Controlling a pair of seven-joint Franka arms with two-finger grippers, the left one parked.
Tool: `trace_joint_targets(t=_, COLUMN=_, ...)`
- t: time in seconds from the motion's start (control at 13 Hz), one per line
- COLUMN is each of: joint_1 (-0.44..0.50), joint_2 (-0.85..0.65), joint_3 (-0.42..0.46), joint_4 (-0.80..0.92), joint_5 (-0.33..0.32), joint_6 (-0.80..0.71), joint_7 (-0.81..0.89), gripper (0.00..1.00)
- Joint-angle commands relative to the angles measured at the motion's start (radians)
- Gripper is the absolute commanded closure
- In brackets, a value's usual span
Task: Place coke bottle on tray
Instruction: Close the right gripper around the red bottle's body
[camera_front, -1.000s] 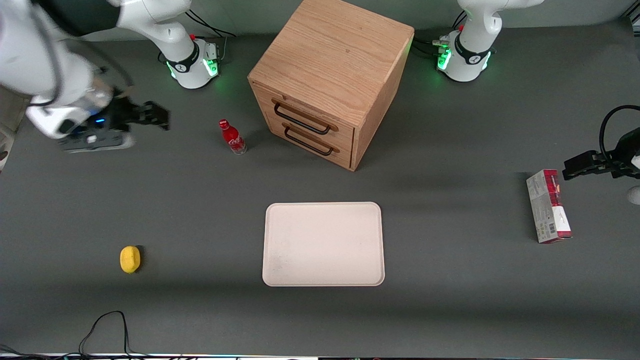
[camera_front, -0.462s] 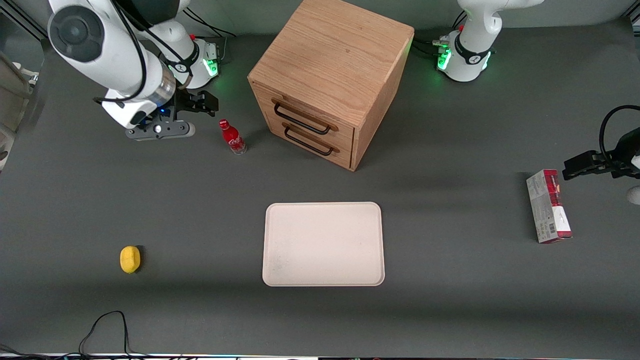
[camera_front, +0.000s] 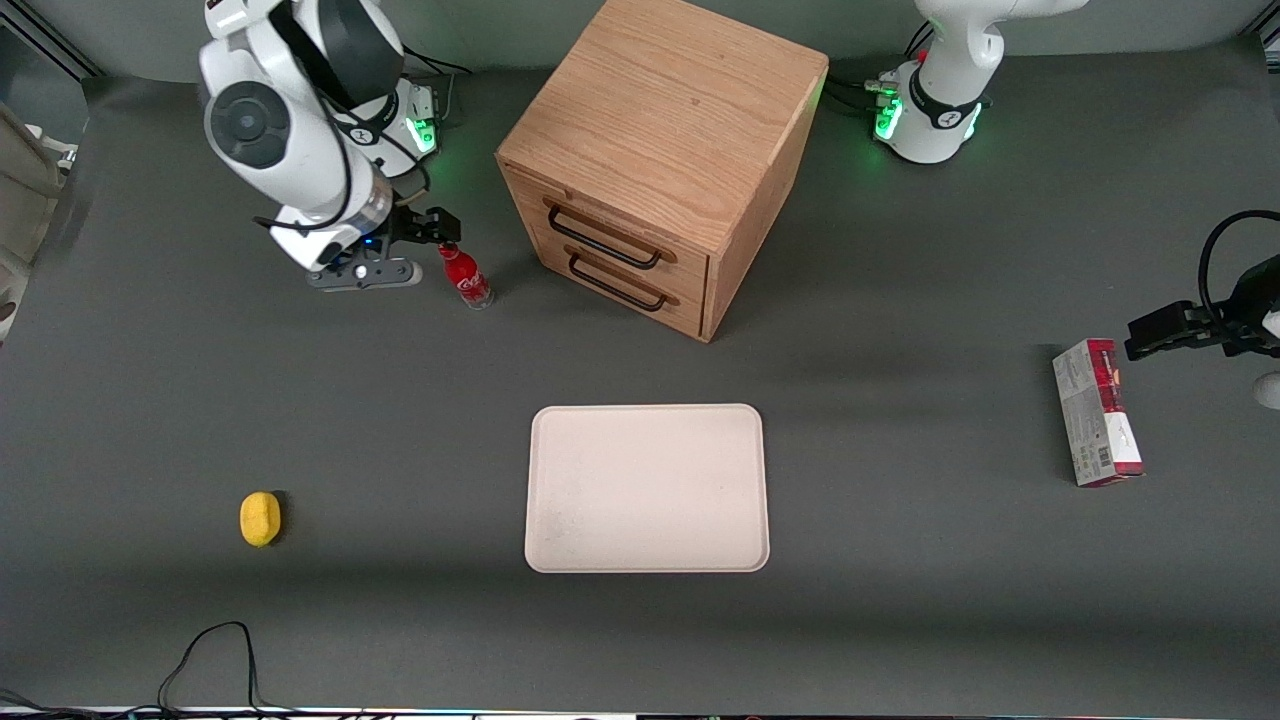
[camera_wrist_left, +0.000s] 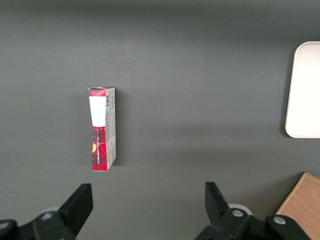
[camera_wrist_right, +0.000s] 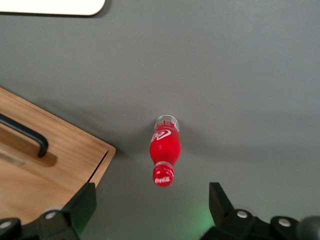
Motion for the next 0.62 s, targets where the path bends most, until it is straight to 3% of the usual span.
trace_joint_targets(t=0.0, joint_1=0.033, joint_2=-0.075, joint_3=-0.004, joint_4=-0.174, joint_5=0.017, joint_6=0.152, joint_7=0.028, gripper=0.00)
trace_joint_targets(t=0.54, joint_1=0.053, joint_2=-0.111, joint_3=-0.001, joint_4=-0.335, joint_5=0.010, joint_6=0.335, joint_7=0.032, gripper=0.00)
